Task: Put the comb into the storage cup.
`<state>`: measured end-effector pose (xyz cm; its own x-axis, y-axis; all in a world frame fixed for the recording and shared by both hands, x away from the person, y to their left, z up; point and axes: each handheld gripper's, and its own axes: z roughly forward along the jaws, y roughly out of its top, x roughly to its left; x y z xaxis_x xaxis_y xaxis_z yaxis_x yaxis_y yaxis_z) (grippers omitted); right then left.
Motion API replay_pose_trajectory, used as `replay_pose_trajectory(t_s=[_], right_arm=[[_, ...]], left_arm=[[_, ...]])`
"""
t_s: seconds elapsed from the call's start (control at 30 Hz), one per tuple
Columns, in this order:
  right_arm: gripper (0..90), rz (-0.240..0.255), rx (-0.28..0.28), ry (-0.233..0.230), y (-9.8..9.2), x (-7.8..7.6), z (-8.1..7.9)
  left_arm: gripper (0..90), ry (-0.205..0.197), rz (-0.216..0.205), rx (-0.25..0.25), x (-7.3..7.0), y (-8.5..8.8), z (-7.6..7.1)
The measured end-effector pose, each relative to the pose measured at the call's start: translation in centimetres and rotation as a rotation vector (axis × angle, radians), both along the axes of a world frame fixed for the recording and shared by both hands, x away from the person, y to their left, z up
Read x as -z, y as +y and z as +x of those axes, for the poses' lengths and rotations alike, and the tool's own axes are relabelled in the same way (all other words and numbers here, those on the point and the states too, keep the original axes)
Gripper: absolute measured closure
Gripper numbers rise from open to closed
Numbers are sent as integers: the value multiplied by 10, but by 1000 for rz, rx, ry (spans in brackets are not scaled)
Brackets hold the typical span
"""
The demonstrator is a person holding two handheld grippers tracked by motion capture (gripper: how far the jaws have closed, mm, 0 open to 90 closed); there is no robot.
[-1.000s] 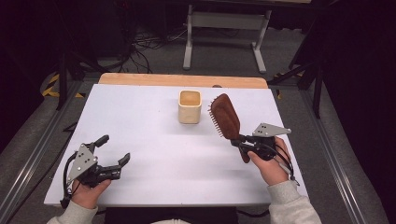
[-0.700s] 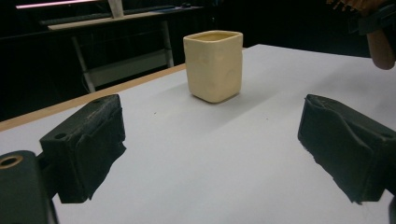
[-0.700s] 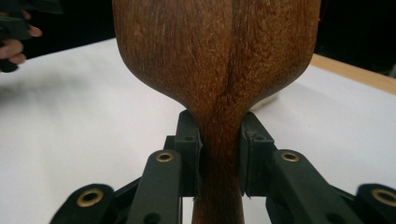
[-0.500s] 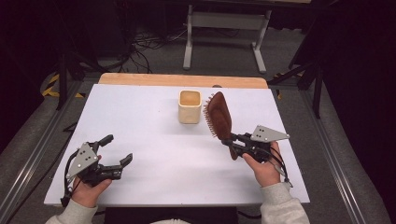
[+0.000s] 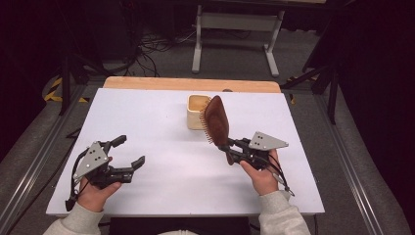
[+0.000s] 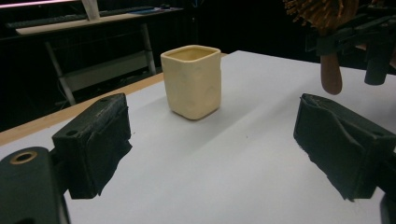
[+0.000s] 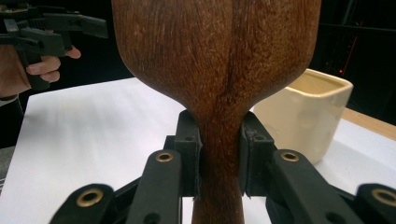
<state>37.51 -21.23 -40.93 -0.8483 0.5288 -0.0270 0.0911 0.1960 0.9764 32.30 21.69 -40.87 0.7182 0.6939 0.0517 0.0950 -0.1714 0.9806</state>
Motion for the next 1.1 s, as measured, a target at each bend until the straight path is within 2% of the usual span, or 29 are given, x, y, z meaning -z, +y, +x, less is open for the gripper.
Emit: replay_pose_trajectory(t_s=[0.3, 0.43, 0.63, 0.9, 1.1], right_arm=[[734, -2, -12, -21, 20, 1, 7], [734, -6, -10, -30, 27, 3, 11], [734, -15, -14, -40, 36, 6, 13], [735, -22, -17, -43, 42, 9, 15], [734, -27, -14, -35, 41, 10, 16]], left_arm=[[103, -17, -6, 34, -19, -19, 12], [86, -20, -6, 54, -30, -33, 18], [86, -20, -9, 77, -37, -46, 25], [86, -48, 3, 117, -57, -75, 36], [82, -30, 13, 132, -63, -91, 40]])
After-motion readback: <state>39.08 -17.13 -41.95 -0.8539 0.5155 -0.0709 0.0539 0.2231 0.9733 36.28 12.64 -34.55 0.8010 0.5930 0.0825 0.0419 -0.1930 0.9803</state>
